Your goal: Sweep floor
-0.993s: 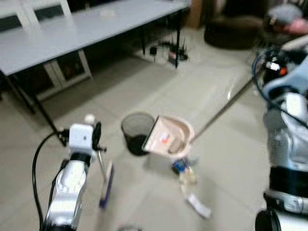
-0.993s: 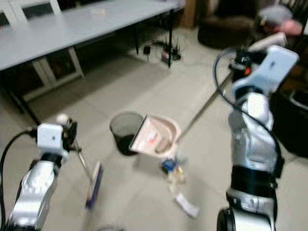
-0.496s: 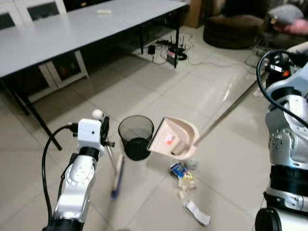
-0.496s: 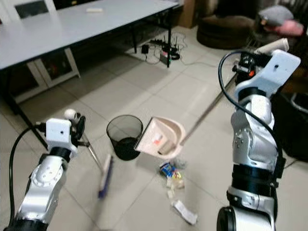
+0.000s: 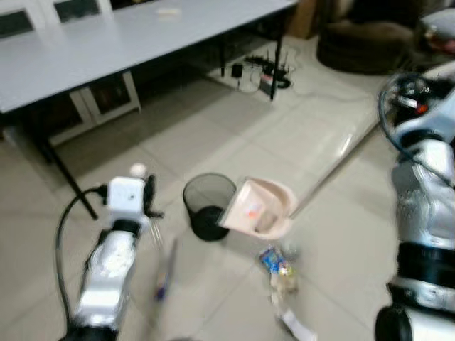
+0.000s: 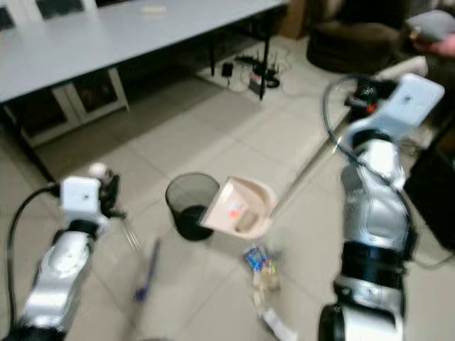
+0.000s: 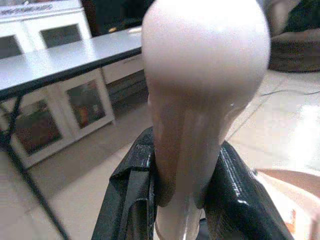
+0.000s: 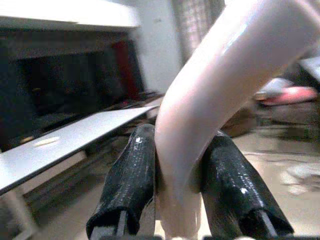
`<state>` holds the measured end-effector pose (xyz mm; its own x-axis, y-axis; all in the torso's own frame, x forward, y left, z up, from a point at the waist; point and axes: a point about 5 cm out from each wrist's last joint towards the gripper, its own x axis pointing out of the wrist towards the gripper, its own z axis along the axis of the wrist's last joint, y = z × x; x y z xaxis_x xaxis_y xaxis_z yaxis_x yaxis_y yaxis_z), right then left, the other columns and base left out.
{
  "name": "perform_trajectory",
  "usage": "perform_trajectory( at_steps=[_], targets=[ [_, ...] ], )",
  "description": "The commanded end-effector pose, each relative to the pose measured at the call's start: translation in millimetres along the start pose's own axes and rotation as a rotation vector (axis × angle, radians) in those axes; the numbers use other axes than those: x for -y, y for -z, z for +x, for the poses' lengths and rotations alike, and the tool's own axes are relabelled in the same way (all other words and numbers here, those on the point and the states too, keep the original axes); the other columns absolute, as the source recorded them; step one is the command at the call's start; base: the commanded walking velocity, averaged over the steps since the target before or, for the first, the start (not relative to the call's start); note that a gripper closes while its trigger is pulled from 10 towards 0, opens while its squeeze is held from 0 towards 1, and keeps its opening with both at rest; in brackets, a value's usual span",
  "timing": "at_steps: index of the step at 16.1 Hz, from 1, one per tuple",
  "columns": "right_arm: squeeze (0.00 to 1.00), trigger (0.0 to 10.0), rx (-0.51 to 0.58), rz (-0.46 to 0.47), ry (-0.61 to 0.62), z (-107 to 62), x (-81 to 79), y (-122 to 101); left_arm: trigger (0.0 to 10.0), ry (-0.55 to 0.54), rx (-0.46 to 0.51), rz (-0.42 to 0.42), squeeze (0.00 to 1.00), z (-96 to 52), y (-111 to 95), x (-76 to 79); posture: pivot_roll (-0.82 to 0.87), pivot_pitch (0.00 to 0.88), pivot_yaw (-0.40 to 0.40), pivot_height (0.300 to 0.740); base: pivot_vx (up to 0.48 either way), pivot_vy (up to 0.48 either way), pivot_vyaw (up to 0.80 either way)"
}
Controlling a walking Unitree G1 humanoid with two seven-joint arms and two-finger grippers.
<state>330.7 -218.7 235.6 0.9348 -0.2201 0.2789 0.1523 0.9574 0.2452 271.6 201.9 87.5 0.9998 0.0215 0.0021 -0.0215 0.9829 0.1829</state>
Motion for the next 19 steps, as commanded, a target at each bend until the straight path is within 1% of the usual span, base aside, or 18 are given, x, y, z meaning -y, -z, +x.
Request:
perform_trajectory(
  at_steps=[1,8,15,17,19],
  targets=[
    [0.00,10.0,0.076,0.040,-0.012,2.4,-0.5,-16.6,10.0,0.002,0.056,0.020,0.00,5.8,-12.5,1.5,-0.03,0.000,0.034,0.740,0.368,0.000,0.00],
    [0.00,10.0,0.069,0.077,0.002,2.6,1.6,-11.6,10.0,0.011,0.043,0.025,0.00,4.6,-9.3,-0.5,-0.03,0.000,0.048,0.740,0.371,0.000,0.00],
    [0.00,10.0,0.075,0.120,0.005,8.5,3.6,-11.9,10.0,0.018,0.044,0.027,0.00,6.2,-7.9,-0.5,-0.03,0.000,0.051,0.740,0.371,0.000,0.00],
    [0.00,10.0,0.078,0.121,-0.002,11.6,3.5,-12.9,10.0,0.010,0.046,0.030,0.00,8.0,-9.1,-2.1,-0.02,0.000,0.050,0.740,0.371,0.000,0.00],
    [0.00,10.0,0.077,0.122,-0.003,12.5,3.9,-12.3,10.0,0.007,0.046,0.031,0.00,6.3,-8.4,-2.9,-0.02,0.000,0.048,0.740,0.373,0.000,0.00]
  ],
)
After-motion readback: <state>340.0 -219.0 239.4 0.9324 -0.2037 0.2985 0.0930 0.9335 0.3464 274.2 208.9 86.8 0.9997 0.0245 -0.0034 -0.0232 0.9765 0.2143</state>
